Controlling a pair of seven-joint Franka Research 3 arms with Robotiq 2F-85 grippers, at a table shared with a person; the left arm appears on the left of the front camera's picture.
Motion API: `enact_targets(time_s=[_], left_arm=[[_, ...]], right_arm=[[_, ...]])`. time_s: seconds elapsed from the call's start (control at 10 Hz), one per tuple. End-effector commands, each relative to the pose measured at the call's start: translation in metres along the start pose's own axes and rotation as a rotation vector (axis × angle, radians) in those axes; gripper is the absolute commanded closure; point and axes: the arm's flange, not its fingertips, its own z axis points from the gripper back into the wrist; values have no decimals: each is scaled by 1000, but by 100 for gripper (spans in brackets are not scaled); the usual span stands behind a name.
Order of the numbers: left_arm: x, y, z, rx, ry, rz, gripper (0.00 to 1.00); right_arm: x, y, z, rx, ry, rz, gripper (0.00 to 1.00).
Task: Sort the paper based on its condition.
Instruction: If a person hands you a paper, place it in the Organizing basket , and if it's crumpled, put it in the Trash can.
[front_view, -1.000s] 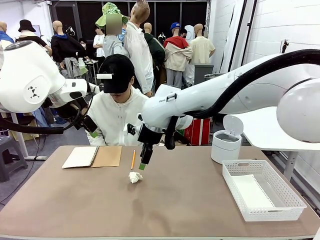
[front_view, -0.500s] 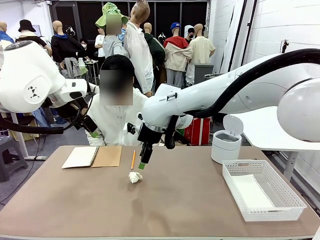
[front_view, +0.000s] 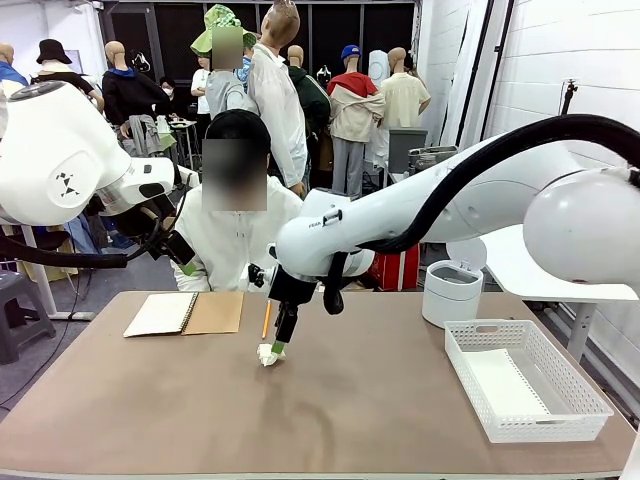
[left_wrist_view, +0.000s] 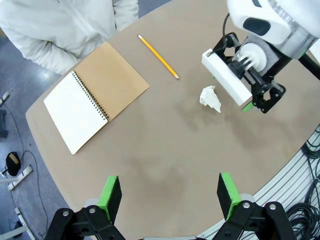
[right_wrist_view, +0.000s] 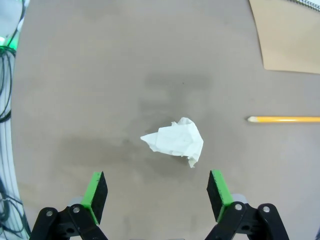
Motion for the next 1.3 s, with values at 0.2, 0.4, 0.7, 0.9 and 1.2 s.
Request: enact_targets(time_s=[0.2,0.4,0.7,0.9,1.2], left_arm=[[0,1,1,-5,-4,1,0],[0,1,1,-5,-4,1,0],[0,1,1,-5,-4,1,0],[0,1,1,-5,-4,1,0],[0,1,1,-5,-4,1,0]], right_arm=[[11,-11,-24,12,26,2,0],[14,-12,-34,15,36,8,0],[18,-18,-48,18,59,25,0],[15,-21,-53,23,73,33,0],[16,-25,-61,36,83,31,0]])
